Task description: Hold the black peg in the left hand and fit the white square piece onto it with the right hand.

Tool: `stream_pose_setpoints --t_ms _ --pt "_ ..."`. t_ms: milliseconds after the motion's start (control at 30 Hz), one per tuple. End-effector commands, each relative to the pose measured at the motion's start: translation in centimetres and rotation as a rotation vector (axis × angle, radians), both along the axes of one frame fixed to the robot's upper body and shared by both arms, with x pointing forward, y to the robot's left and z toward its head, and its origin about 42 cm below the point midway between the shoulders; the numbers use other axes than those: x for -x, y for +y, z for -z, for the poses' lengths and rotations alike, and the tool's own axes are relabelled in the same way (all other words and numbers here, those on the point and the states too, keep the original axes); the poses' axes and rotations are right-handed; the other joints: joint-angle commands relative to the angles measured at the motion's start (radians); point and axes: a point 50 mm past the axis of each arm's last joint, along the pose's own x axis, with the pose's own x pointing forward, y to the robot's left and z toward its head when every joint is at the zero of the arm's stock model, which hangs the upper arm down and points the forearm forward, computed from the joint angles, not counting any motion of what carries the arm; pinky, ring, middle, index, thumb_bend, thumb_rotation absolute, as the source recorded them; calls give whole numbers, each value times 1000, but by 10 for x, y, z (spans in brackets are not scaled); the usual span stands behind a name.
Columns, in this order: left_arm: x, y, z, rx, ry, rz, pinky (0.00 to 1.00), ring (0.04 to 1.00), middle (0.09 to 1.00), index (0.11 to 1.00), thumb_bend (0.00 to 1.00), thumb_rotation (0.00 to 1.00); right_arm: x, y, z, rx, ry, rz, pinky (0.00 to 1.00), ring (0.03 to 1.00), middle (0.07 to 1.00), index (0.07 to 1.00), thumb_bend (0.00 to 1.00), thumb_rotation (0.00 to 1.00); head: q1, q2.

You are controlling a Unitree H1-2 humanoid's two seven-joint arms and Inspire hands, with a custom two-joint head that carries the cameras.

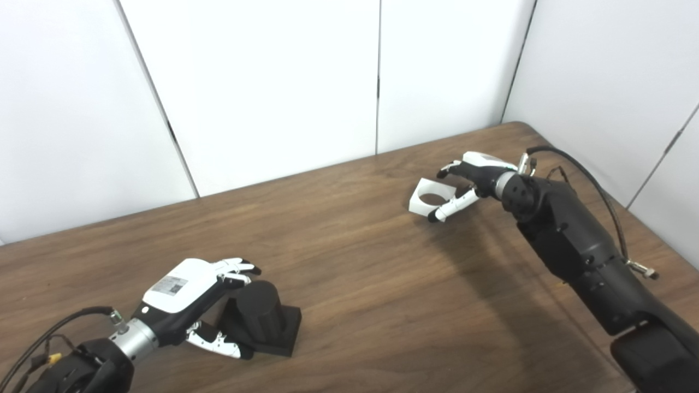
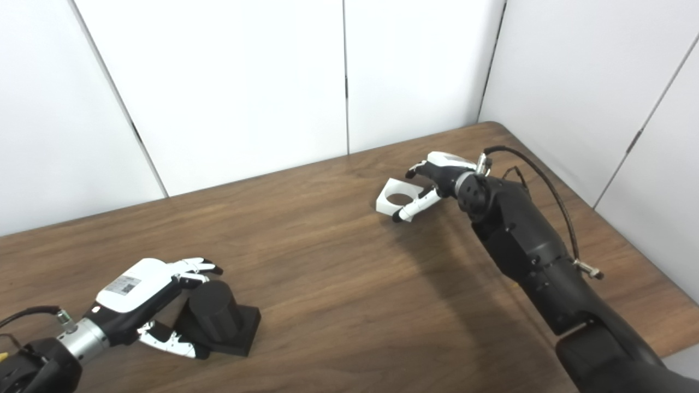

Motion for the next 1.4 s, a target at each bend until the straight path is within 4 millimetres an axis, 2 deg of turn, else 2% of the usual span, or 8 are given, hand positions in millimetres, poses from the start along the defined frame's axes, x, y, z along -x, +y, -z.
stream_pose_setpoints --t_ms 0,100,267,733,1033,1233,1367 --pt "12 18 25 -151 86 -1 770 893 854 488 524 62 -4 -1 -2 -24 10 -3 794 961 992 890 825 406 0 2" --pt "12 18 24 -151 85 -3 767 894 855 488 524 62 -5 1 1 -28 13 -2 786 953 986 880 817 349 1 5" --pt "13 18 23 -147 91 -7 781 899 857 488 524 62 -6 5 7 -29 11 -5 765 942 977 864 808 320 4 9" --pt "14 19 24 -138 87 -1 772 889 852 488 524 62 -7 15 15 -33 12 -20 771 940 970 862 810 411 8 16" --pt "14 16 23 -148 88 -3 773 893 853 488 524 63 -10 23 27 -21 25 -24 760 925 961 862 811 399 8 20" --pt "12 15 24 -143 82 1 770 892 852 488 525 64 -12 30 35 30 54 -40 810 929 962 860 818 415 12 20" --pt "12 15 24 -142 80 2 771 890 850 488 524 64 -13 33 40 33 65 -41 805 927 964 855 827 407 14 22"
